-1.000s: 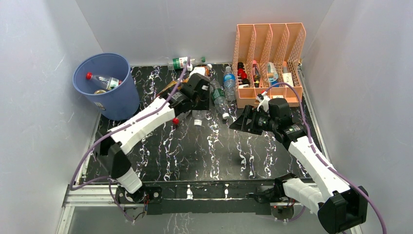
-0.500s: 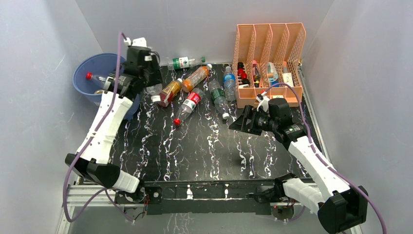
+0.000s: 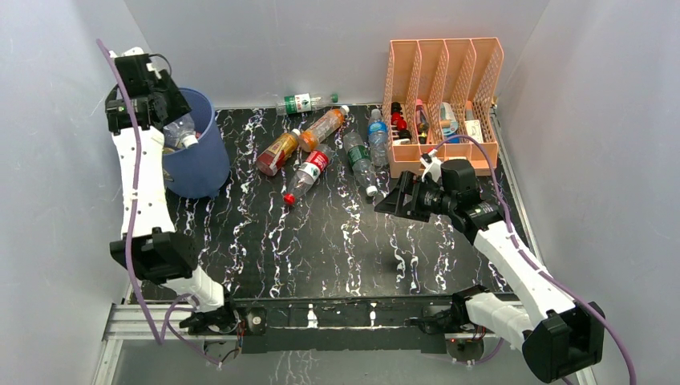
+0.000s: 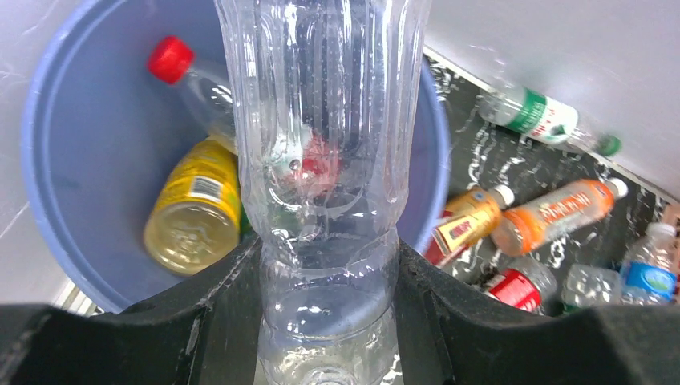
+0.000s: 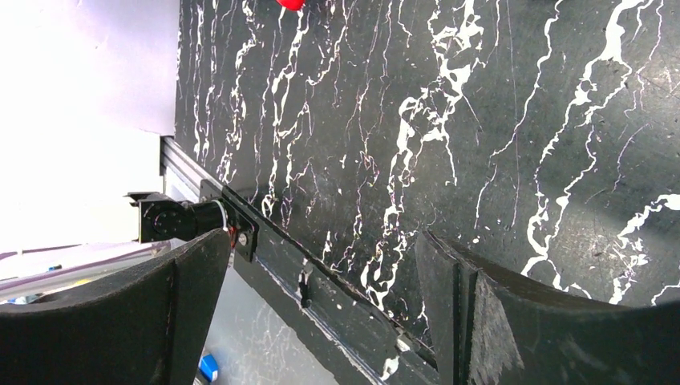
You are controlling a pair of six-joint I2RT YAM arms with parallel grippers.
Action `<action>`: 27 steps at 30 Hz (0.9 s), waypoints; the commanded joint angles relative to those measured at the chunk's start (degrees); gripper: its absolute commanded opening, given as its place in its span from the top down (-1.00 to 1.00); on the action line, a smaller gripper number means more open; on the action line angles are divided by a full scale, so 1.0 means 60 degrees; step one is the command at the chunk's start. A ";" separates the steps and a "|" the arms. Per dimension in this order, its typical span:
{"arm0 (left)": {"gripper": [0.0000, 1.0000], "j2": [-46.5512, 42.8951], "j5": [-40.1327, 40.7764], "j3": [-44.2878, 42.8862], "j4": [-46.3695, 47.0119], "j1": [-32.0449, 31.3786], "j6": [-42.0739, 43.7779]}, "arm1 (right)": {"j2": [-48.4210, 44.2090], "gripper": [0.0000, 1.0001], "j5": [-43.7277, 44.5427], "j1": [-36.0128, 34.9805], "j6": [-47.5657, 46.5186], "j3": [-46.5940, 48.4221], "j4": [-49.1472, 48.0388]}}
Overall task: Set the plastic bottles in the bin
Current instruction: Place the plastic bottle in the trash bin.
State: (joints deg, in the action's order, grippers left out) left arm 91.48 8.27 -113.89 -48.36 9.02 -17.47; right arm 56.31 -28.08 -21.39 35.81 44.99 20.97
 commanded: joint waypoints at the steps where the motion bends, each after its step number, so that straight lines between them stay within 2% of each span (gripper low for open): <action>1: 0.36 0.0486 -0.0696 -0.0677 -0.0034 0.0791 0.0133 | 0.0145 -0.96 -0.0305 0.0049 -0.0052 0.0492 -0.0342; 6: 0.37 0.1095 -0.0875 -0.1063 0.0295 0.1333 -0.0197 | 0.0278 -0.96 -0.0470 0.0049 0.0004 0.0444 -0.0522; 14: 0.37 0.1844 -0.0490 -0.1648 0.0851 0.1354 -0.0233 | 0.0353 -0.96 -0.0562 0.0049 0.0015 0.0368 -0.0666; 20: 0.34 0.2093 -0.0546 -0.1430 0.1319 0.1354 -0.0281 | 0.0414 -0.96 -0.0636 0.0049 0.0015 0.0338 -0.0734; 27: 0.31 0.3164 -0.0682 -0.2729 0.0923 0.1354 -0.0396 | 0.0316 -0.96 -0.0634 0.0049 0.0015 0.0365 -0.0677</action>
State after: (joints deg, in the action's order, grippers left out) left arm 108.27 5.13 -125.69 -42.26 17.06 -19.29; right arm 58.76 -30.68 -21.39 35.83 45.23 19.16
